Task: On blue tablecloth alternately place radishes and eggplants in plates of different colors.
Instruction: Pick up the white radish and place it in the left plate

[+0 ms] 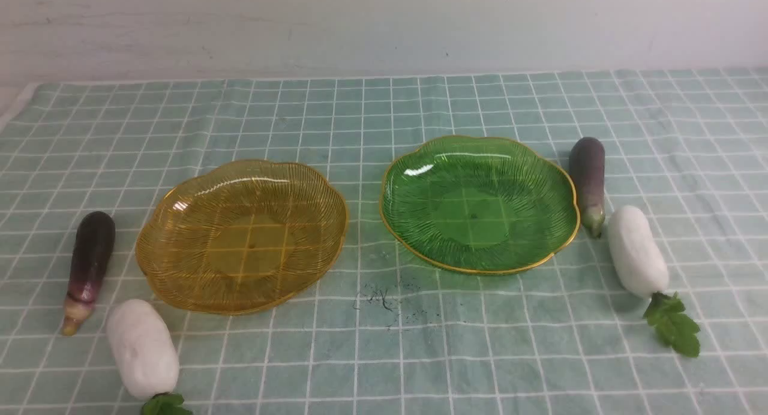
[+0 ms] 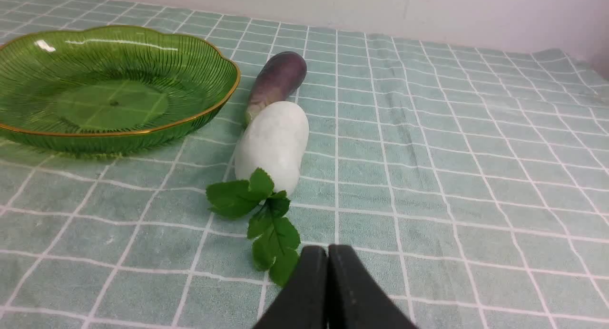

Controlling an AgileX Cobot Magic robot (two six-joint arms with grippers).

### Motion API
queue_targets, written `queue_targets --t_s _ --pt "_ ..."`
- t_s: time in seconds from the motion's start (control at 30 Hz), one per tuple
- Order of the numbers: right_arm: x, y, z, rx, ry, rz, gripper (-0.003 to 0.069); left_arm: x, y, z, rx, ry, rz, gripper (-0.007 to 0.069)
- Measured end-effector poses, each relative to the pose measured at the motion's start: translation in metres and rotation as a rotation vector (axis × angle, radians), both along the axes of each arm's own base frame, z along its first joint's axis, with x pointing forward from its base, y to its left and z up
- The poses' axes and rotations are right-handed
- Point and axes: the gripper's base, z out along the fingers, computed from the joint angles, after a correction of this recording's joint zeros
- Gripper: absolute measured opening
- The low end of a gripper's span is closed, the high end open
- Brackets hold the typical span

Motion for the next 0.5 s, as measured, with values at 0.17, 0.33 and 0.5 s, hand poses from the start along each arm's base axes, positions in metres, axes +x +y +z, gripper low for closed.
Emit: queue_targets --t_s 0.17,0.33,0.5 --pt "0.0000 0.0000 0.0000 0.000 0.000 0.000 -0.0014 0.0000 0.0000 0.0000 0.000 0.000 0.000 -0.0008" --pt "0.0000 0.0000 0.0000 0.000 0.000 0.000 -0.0014 0.0000 0.0003 0.0000 0.012 -0.002 -0.001 -0.0008" --pt "0.0000 0.0000 0.0000 0.000 0.000 0.000 -0.0014 0.0010 0.0010 0.0022 0.055 -0.038 -0.005 -0.0008"
